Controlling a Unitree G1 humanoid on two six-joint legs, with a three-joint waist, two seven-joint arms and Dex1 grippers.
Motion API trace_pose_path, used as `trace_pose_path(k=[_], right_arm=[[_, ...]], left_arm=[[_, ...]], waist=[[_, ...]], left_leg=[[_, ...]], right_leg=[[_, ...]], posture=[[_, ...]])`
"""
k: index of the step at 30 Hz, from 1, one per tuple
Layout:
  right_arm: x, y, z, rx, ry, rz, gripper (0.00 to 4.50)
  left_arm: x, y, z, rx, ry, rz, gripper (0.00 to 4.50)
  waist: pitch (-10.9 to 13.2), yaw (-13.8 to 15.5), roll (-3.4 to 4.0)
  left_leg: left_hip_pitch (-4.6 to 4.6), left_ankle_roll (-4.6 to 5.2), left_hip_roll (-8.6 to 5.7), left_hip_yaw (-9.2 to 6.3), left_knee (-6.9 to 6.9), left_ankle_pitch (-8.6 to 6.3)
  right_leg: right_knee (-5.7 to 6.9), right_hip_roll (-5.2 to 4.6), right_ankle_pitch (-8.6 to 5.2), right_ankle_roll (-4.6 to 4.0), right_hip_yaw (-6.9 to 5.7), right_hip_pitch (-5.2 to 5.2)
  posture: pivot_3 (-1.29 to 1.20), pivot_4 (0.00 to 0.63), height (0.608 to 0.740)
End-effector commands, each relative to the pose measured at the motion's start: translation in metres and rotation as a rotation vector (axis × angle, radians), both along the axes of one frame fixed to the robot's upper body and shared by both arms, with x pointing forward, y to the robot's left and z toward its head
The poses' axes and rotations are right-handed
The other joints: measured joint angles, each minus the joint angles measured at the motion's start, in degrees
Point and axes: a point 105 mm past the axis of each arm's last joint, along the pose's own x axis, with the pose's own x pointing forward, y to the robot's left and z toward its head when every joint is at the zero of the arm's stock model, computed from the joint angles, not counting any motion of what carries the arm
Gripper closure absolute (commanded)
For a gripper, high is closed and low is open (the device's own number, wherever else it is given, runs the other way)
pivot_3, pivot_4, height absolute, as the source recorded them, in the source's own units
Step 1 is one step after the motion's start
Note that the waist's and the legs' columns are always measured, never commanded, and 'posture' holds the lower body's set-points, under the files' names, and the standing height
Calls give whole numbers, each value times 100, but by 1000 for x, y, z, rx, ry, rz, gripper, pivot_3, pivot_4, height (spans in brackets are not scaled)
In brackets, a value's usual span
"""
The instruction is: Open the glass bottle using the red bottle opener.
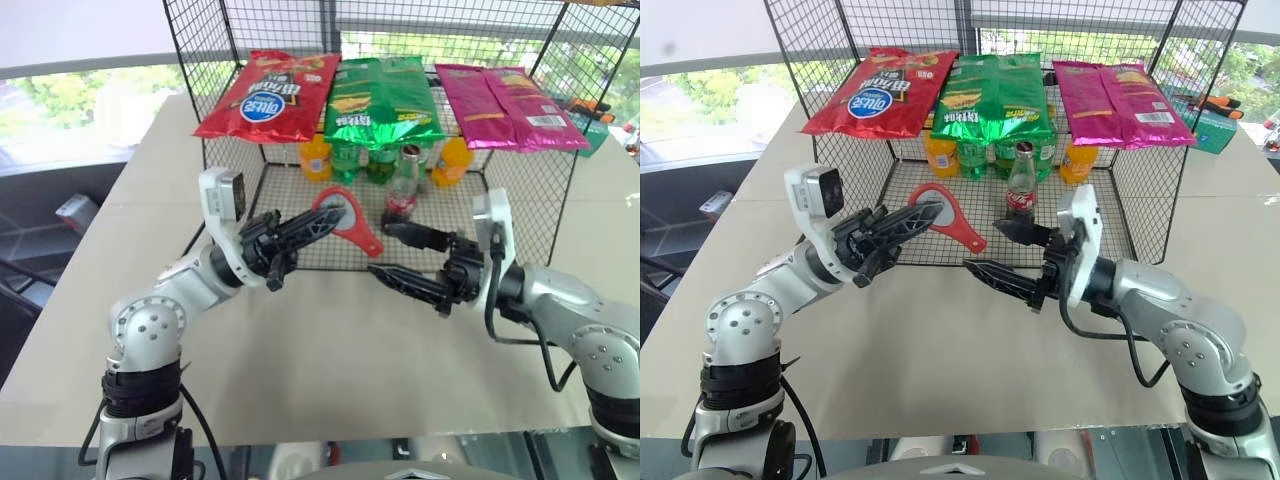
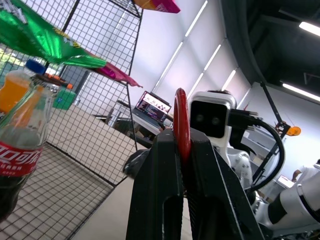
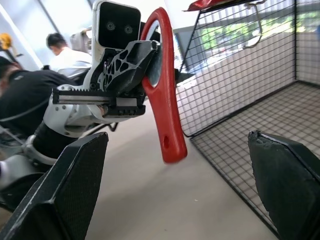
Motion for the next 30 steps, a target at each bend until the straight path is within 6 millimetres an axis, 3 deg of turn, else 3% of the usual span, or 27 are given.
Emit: trace_pose_path(k=[1, 4, 5, 7, 15, 18, 22, 26, 28, 30], right_arm=[[-7, 8, 20, 75, 17, 115, 0], [-10, 12, 24, 70, 20, 154, 0], [-10, 14, 23, 64, 24, 164, 251], [-12, 17, 22, 54, 32, 185, 785], [-22, 20, 12, 4, 54, 239, 4471], [-24, 18, 9, -5, 54, 233, 4471], [-27, 16, 3, -6, 64, 215, 4500], [-29, 7, -6, 7, 81, 154, 4500], [-28, -9, -15, 16, 97, 48, 4500], [-21, -35, -34, -14, 125, -126, 4500]], left_arm=[[-13, -8, 9, 32, -95, -48, 4447], [-15, -10, 6, 45, -114, -56, 4447], [-17, -11, 5, 49, -122, -66, 4497], [-20, -14, 4, 52, -137, -80, 4500], [-24, -16, 3, 54, -172, -103, 4500], [-26, -14, 4, 33, -156, -133, 4500], [-28, -11, 6, 11, -143, -146, 3089], [-25, -4, 10, 7, -116, -86, 1102], [-20, 4, 3, 72, -117, 14, 108], [3, 9, -10, 181, -142, 202, 47]], waist=[[0, -12, 0], [0, -28, 0], [0, -26, 0], [0, -29, 1], [0, -37, 1], [0, -38, 1], [-1, -36, 1], [-1, -39, 1], [-1, -29, 0], [-2, -2, 2]], left_leg=[[0, 0, 1, 1, 0, 0], [-10, 0, 1, 2, 0, 0], [-13, 0, 1, -1, -1, 0], [-18, 0, 2, -2, -1, 0], [-51, 0, 2, -2, 0, 0], [-51, 0, 2, -3, 0, 0], [-52, 0, 3, -6, 0, 0], [-53, 0, 4, -5, 0, 0], [-54, 0, 6, -7, 0, 0], [-55, 0, 7, -9, -2, 0]], right_leg=[[0, 0, 2, 3, 0, -1], [-1, 2, 11, 19, 2, -11], [-1, 2, 11, 19, -1, -13], [-2, 2, 11, 19, -3, -17], [-1, 1, 12, 20, -4, -48], [-1, 2, 12, 20, -5, -48], [-1, 2, 12, 20, -8, -48], [-1, 1, 12, 21, -6, -48], [-2, 1, 12, 21, -8, -49], [-4, 0, 11, 21, -12, -48]], posture=[[0, 150, 740], [0, 150, 740], [0, 150, 740], [0, 150, 740], [0, 150, 740], [0, 150, 740], [0, 150, 740], [0, 150, 740], [0, 150, 740], [0, 150, 740]])
